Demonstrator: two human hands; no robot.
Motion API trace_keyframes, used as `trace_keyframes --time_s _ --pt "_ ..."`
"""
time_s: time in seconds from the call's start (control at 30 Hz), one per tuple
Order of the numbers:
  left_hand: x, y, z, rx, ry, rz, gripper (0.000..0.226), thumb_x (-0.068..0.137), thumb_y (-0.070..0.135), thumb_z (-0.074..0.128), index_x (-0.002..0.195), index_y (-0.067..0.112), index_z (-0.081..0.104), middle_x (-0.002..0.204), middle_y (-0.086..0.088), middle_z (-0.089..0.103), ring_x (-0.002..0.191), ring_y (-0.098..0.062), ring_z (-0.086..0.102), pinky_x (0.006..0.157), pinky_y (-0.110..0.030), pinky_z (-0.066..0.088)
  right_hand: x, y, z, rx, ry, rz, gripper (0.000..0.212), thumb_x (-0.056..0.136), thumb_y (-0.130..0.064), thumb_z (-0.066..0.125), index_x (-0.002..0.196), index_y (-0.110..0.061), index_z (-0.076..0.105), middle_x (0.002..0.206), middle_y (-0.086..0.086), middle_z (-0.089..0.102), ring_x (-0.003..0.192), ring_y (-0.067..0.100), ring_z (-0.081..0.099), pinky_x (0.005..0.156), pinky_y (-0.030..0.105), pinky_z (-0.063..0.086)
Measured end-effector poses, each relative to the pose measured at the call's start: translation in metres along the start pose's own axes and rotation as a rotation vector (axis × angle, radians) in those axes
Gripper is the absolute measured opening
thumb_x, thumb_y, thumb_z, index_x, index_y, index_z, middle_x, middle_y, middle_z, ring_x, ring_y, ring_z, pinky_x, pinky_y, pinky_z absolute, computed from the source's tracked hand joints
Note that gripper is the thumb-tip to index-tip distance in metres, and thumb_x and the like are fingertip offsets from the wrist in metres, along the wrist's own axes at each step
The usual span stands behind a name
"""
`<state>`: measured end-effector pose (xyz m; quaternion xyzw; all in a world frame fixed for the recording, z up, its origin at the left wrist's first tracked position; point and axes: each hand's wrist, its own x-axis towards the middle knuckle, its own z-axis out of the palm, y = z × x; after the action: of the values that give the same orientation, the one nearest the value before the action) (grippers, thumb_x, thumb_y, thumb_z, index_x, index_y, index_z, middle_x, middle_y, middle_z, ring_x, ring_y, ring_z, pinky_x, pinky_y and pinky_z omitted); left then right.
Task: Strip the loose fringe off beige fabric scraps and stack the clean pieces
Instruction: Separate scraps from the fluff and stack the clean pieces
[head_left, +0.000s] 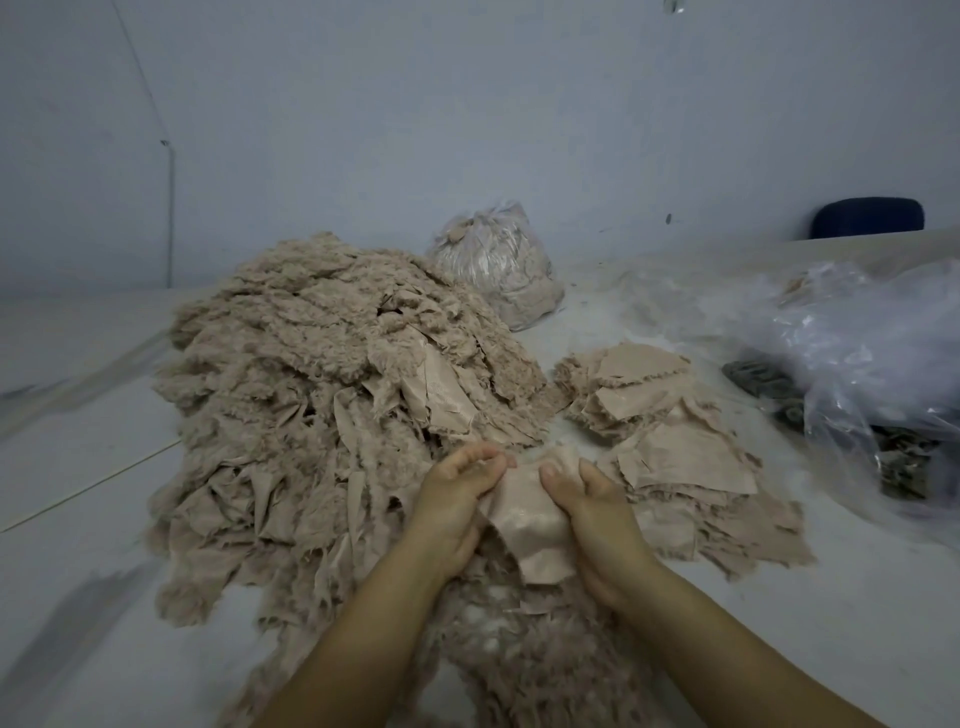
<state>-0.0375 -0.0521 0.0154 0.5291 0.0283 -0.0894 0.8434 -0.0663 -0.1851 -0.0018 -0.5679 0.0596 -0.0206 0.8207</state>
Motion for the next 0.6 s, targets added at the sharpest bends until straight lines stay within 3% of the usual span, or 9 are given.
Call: trace_keyframes --time_s 0.13,0.17,0.27,0.3,0.33,0.4,0.47,0.53,0.6 --pt "0.006 -0.008 -0.007 0.250 0.133 0.184 0.009 0.089 0.001 0.059 0.088 0.009 0.064 0.073 -0.002 0.072 0.066 -0.011 0.067 0.059 -0.022 0.053 0.000 0.003 0.004 -0.268 0.118 -0.065 0.038 0.096 -0.028 0.055 0.124 -0.002 0.053 0.121 0.015 0.059 0.112 0.028 0.060 0.093 0.045 0.050" --pt "0.007 -0.009 -0.009 0.325 0.161 0.242 0.010 0.090 0.002 0.059 0.087 0.011 0.065 0.071 0.000 0.071 0.066 -0.010 0.066 0.059 -0.021 0.052 0.000 0.002 0.005 -0.287 0.146 -0.091 0.033 0.097 -0.028 0.053 0.119 -0.003 0.054 0.115 0.015 0.061 0.108 0.025 0.061 0.090 0.040 0.051" --pt "0.012 -0.008 -0.018 0.578 0.223 0.404 0.017 0.090 0.004 0.058 0.083 0.018 0.064 0.066 0.008 0.063 0.055 -0.008 0.053 0.053 -0.021 0.043 -0.001 -0.004 0.001 -0.131 0.237 -0.149 0.019 0.100 -0.023 0.046 0.090 -0.012 0.057 0.079 0.005 0.061 0.062 0.007 0.062 0.054 0.020 0.049" --pt "0.013 -0.007 -0.021 0.620 0.240 0.421 0.015 0.091 0.005 0.056 0.087 0.015 0.065 0.064 0.009 0.059 0.052 -0.007 0.048 0.051 -0.022 0.040 0.000 -0.008 -0.002 -0.093 0.257 -0.143 0.020 0.101 -0.024 0.045 0.096 -0.010 0.058 0.082 0.006 0.063 0.064 0.007 0.063 0.055 0.021 0.050" --pt "0.014 -0.005 -0.025 0.646 0.244 0.418 0.011 0.092 0.006 0.055 0.092 0.011 0.065 0.066 0.008 0.059 0.053 -0.008 0.046 0.050 -0.026 0.040 0.002 -0.010 -0.004 -0.101 0.269 -0.137 0.025 0.101 -0.027 0.044 0.107 -0.007 0.057 0.094 0.010 0.064 0.077 0.012 0.066 0.065 0.025 0.053" --pt "0.010 -0.005 -0.025 0.713 0.183 0.354 0.020 0.096 0.023 0.053 0.098 0.008 0.066 0.078 0.001 0.065 0.064 -0.017 0.056 0.064 -0.037 0.051 0.005 -0.012 -0.004 -0.182 0.259 -0.133 0.037 0.101 -0.032 0.043 0.124 -0.004 0.050 0.118 0.017 0.059 0.105 0.028 0.061 0.088 0.039 0.051" --pt "0.002 -0.006 -0.016 0.665 -0.003 0.133 0.049 0.089 0.054 0.047 0.104 0.013 0.069 0.093 -0.002 0.072 0.086 -0.021 0.068 0.083 -0.038 0.054 0.003 -0.011 0.003 -0.190 0.230 -0.171 0.040 0.101 -0.031 0.044 0.127 -0.001 0.048 0.123 0.020 0.059 0.111 0.034 0.059 0.095 0.046 0.050" --pt "-0.005 -0.008 -0.003 0.423 -0.167 -0.100 0.055 0.085 0.057 0.051 0.108 0.011 0.070 0.101 -0.009 0.073 0.094 -0.024 0.069 0.087 -0.038 0.054 0.001 -0.006 0.008 -0.135 0.190 -0.193 0.026 0.099 -0.024 0.049 0.115 -0.004 0.053 0.108 0.019 0.066 0.096 0.031 0.066 0.083 0.044 0.055" --pt "-0.006 -0.008 0.004 0.223 -0.124 -0.123 0.041 0.084 0.036 0.062 0.107 0.002 0.066 0.097 -0.016 0.072 0.085 -0.026 0.070 0.078 -0.035 0.056 -0.003 -0.004 0.009 -0.045 0.136 -0.163 0.011 0.094 -0.015 0.057 0.104 -0.010 0.055 0.090 0.011 0.070 0.081 0.027 0.069 0.069 0.040 0.056"
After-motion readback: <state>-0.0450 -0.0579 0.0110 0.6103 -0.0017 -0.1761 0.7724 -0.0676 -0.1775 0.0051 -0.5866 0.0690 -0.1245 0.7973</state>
